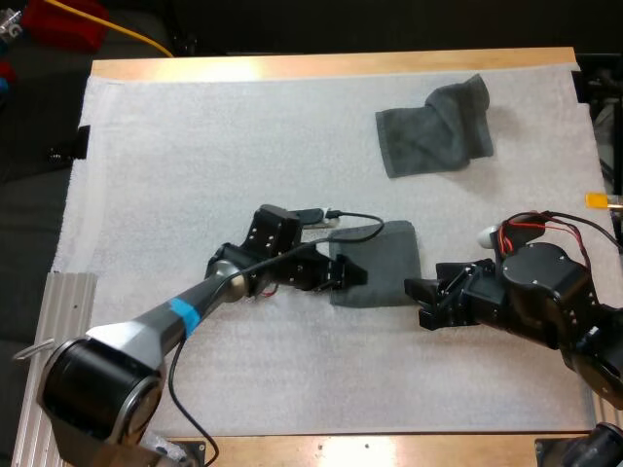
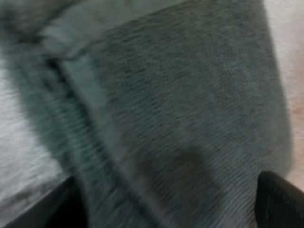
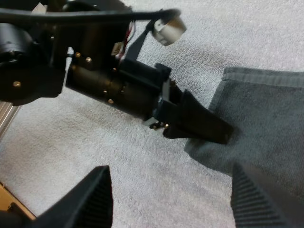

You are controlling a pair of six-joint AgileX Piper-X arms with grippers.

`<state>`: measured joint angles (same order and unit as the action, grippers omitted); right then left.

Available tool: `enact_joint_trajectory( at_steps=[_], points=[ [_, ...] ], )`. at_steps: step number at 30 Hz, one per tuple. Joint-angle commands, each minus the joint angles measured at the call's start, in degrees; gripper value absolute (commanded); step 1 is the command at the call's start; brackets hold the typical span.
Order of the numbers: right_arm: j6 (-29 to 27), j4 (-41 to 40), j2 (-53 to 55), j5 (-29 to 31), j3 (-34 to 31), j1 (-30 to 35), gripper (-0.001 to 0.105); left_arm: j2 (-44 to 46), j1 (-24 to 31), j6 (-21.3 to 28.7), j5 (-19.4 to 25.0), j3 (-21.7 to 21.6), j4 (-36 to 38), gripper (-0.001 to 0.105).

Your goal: Pick towel from pile, fold and stack

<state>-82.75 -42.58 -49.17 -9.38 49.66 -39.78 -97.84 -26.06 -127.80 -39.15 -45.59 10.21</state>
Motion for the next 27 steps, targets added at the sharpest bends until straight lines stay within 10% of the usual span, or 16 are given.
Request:
enact_joint_trajectory(
  at_steps=[1,8,16,27],
  points=[
    [-1.0,0.0,0.4,0.2,0.3,0.1,0.054,-0.5,-0.9,-1.1,-2.2,-1.0,0.2,0.071],
    [-1.0,0.0,0.4,0.2,0.3,0.1,0.054,-1.4,-2.2,-1.4,-4.1,-2.3,0.7,0.065],
    [-1.0,0.2,0.4,0.7,0.3,0.1,0.054,-1.0,0.1,0.8,-4.5,-2.4,6.1,0.013],
    [-2.0,0.3,0.4,0.7,0.3,0.1,0.054,3.5,8.2,17.8,4.2,-2.4,21.4,0.007]
  ],
)
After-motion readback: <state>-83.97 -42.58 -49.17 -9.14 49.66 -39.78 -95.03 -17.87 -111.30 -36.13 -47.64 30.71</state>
